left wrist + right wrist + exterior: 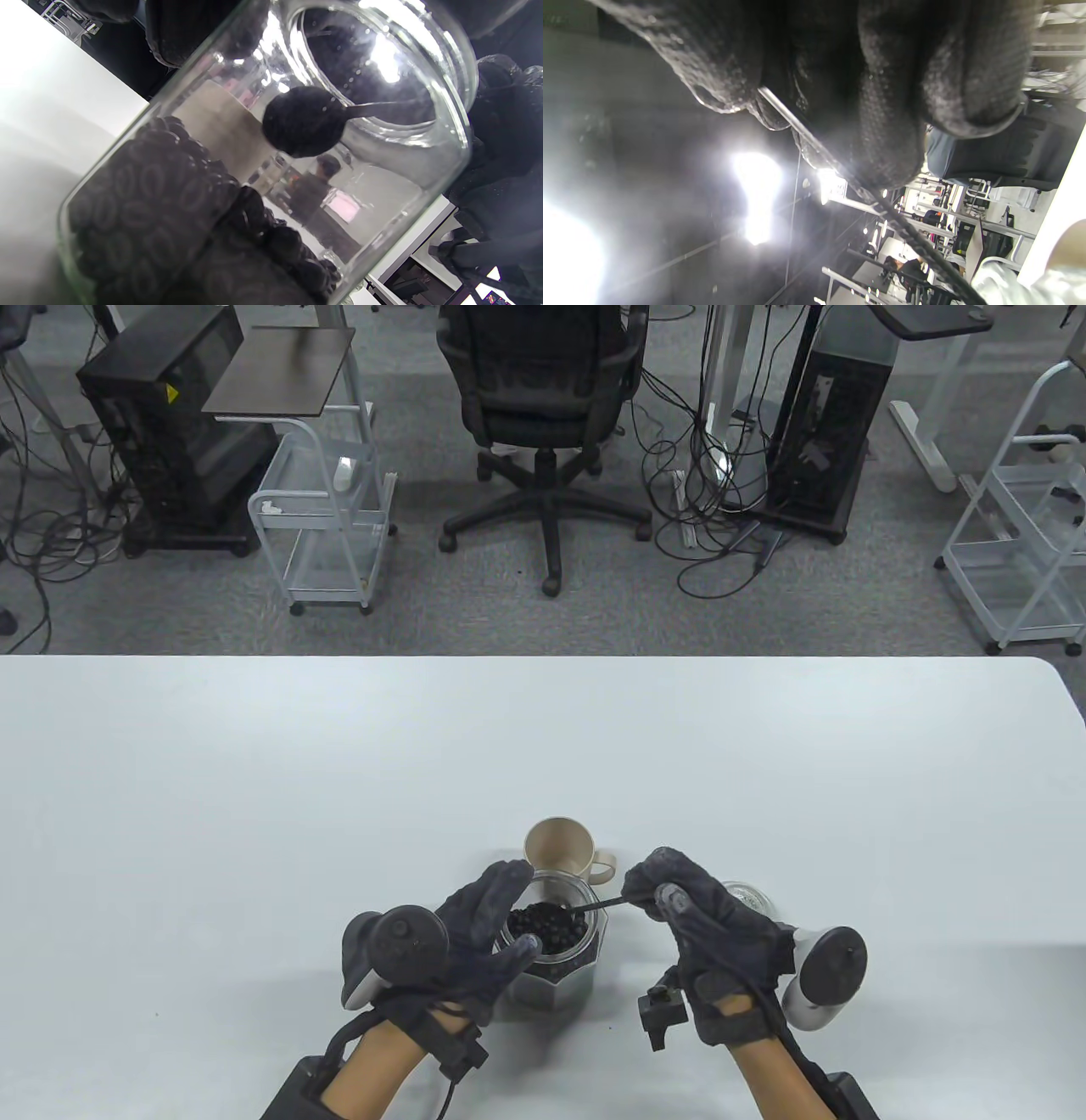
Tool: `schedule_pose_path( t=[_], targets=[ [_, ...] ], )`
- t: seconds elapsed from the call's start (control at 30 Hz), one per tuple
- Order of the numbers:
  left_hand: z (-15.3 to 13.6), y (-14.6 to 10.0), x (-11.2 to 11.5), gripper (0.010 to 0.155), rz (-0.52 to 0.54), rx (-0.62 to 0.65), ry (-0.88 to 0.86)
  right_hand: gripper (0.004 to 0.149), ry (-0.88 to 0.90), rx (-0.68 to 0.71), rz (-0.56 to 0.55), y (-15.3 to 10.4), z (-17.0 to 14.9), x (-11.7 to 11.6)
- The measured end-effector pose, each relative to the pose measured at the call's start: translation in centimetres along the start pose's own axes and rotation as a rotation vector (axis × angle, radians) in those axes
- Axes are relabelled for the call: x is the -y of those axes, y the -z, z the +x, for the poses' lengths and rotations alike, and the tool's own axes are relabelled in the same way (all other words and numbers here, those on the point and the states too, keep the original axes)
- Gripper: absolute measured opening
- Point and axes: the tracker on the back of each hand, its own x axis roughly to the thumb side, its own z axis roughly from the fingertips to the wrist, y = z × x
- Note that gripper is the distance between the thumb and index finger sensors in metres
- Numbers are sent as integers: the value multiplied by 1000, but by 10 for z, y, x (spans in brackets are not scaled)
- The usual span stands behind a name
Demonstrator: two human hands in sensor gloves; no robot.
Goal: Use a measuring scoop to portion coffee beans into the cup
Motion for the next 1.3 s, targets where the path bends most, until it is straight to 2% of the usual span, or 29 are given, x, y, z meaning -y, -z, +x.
schedule_pose_path(
  t=[0.23,0.57,0.8,0.93,1.03,1.13,1.3],
  targets=[
    [0,0,0,86,-12,-4,6,40,-105,47,63,-1,-1,-12],
    [-1,1,0,86,-7,0,1,38,-345,122,264,2,14,-36],
    [-1,1,-1,86,-13,0,13,39,-489,124,268,5,20,-44],
    [-2,1,-1,86,-6,8,18,39,-408,-17,198,9,11,-37],
    [-2,1,-1,86,-6,9,28,39,-245,-207,81,9,-5,-24],
    [-2,1,0,86,-3,9,10,39,-115,-377,12,6,-21,-14],
    [-2,1,0,86,-12,10,13,40,16,-529,-95,-1,-34,-3]
  ],
)
